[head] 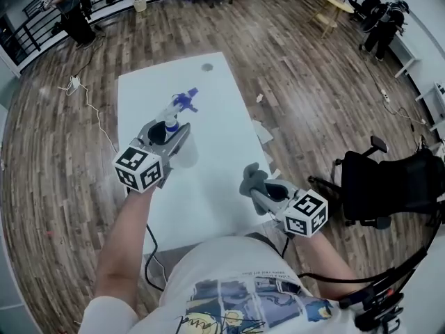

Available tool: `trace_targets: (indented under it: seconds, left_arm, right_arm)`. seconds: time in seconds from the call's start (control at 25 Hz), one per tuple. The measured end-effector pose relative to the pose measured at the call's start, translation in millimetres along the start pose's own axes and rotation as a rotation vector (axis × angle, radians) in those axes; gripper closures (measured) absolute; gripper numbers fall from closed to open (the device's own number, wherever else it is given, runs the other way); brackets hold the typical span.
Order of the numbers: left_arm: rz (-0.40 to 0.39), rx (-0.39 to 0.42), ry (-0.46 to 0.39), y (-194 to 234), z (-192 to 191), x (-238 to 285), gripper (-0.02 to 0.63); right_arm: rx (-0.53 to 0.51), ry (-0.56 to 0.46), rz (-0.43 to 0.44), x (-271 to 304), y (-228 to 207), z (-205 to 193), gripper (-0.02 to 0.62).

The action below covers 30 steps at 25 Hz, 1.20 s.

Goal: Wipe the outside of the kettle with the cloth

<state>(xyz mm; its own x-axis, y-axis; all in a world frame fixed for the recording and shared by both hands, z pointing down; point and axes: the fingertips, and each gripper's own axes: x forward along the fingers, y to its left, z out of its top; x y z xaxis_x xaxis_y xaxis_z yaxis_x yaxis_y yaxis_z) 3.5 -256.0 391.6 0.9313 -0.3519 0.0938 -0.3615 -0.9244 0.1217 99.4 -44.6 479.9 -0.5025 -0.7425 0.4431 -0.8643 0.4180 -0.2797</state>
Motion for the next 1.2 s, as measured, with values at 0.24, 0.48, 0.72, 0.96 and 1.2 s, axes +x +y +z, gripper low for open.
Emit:
trace_targets:
  seconds: [0.24, 0.48, 0.72, 0.96, 1.2]
  left_arm:
    - [-0.014, -0.003, 0.006, 16.5, -41.8, 8.6, 0.417]
    - [-0.002, 0.036, 0.027, 28.0, -78.0, 5.2, 0.417]
    - [-0.003, 0.036, 0.036, 26.9, -102.5, 8.8, 0.416]
    - [0.009, 0.053, 0.022, 21.8, -108.4, 6.8, 0.414]
    - [0.027, 0.07, 0.039, 20.5, -107.3, 4.5, 0.37]
  right_arm:
    - [-0.022, 0.028, -0.063, -8.2, 2.5, 0.2, 0.522]
    - [-0.032, 0.059, -0.088, -10.1, 15.2, -4.0, 0.522]
    - [-0.041, 0.085, -0.087, -14.3, 17.7, -3.7, 0.522]
    - [-0.063, 0.091, -0.062, -10.9, 22.2, -2.5, 0.522]
    - [-0.099, 0.095, -0.023, -4.9, 30.5, -0.9, 0.522]
